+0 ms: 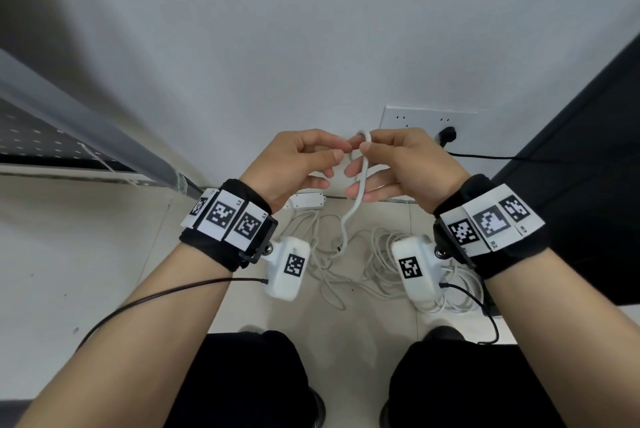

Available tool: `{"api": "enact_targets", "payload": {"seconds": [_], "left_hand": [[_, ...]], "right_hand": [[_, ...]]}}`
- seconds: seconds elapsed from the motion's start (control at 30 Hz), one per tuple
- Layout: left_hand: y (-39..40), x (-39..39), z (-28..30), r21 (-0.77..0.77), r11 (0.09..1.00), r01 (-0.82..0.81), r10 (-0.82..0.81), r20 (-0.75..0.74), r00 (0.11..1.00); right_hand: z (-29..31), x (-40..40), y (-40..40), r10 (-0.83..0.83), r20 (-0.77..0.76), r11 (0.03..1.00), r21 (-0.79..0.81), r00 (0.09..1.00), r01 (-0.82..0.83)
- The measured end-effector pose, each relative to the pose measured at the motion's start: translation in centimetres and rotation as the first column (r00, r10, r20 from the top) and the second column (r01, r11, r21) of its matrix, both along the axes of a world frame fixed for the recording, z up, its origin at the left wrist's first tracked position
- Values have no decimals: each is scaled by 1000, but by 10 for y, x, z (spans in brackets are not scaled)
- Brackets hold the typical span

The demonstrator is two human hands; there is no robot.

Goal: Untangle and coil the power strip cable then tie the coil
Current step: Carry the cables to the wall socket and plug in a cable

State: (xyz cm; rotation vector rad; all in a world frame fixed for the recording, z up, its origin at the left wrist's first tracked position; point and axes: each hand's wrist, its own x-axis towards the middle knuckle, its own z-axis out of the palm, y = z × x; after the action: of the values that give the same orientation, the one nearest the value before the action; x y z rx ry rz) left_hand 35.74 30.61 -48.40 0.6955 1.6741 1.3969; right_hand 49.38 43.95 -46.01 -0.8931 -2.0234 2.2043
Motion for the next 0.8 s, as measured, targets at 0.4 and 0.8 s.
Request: {"api": "enact_targets", "payload": {"seconds": [0.4, 0.8], "left_hand": [[18, 1, -9, -39, 993, -111, 111, 624, 773], [22, 13, -9, 143, 949, 280, -314, 382, 869]], "right_hand": [[-8, 6, -3, 228, -57, 939, 276, 972, -204], [-22, 15, 40, -239, 255, 910, -277, 937, 308]]}}
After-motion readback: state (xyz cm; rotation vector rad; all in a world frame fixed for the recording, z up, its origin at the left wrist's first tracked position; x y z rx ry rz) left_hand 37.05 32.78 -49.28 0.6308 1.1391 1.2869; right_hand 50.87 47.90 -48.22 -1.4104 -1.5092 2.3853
